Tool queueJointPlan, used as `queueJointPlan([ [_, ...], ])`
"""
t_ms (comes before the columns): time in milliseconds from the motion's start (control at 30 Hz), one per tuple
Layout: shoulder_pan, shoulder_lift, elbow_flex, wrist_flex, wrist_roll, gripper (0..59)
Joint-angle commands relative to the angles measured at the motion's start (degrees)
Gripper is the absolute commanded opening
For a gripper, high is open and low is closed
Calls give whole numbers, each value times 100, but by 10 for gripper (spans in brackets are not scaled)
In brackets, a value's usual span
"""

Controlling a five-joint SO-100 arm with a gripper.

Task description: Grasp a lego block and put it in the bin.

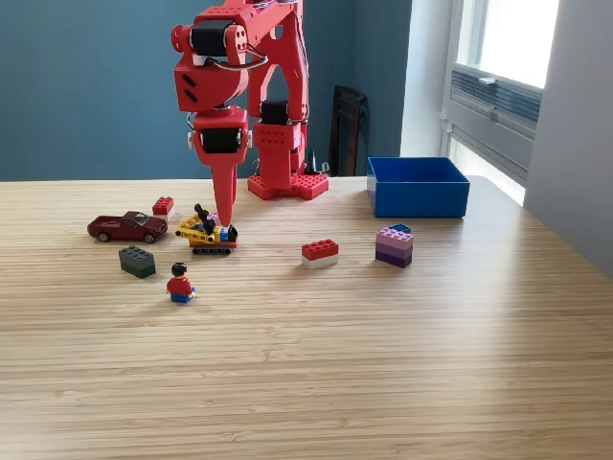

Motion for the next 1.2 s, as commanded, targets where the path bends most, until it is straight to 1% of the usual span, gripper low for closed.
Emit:
queueJointPlan([
  [33, 264, 105, 97, -220, -185, 382],
  [233, 396, 97, 457, -624, -378, 381],
  [567, 316, 79, 606, -1055, -281, 384],
  [967, 237, 18, 624, -1143, 18, 371],
  [1200, 211, -721, 431, -1143, 334, 337],
])
